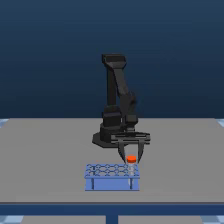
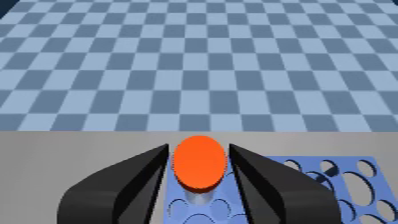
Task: Pick up the centrifuge tube on the rack
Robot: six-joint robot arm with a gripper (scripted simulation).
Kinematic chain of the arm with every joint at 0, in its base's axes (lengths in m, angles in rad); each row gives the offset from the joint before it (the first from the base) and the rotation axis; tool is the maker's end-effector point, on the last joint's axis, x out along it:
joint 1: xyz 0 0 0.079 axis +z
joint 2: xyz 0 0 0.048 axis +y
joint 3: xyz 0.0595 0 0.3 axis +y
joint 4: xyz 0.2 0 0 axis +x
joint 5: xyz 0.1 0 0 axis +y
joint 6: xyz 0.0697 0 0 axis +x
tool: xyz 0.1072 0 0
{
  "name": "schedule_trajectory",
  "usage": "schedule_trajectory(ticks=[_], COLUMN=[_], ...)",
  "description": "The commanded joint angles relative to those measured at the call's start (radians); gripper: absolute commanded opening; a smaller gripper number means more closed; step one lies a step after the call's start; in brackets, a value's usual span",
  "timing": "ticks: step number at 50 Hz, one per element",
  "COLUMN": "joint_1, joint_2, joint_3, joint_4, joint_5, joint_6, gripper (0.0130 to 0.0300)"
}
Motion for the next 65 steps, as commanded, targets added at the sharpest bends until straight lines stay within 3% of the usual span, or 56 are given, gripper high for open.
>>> schedule_trajectory(ticks=[1, 2, 34, 65], joint_1=[0.000, 0.000, 0.000, 0.000], joint_2=[0.000, 0.000, -0.004, -0.065], joint_3=[0.000, 0.000, -0.002, -0.036], joint_4=[0.000, 0.000, 0.014, 0.271], joint_5=[-0.002, -0.002, 0.002, 0.054], joint_6=[0.003, 0.003, -0.013, -0.281], gripper=[0.0300, 0.0130, 0.0130, 0.0130])
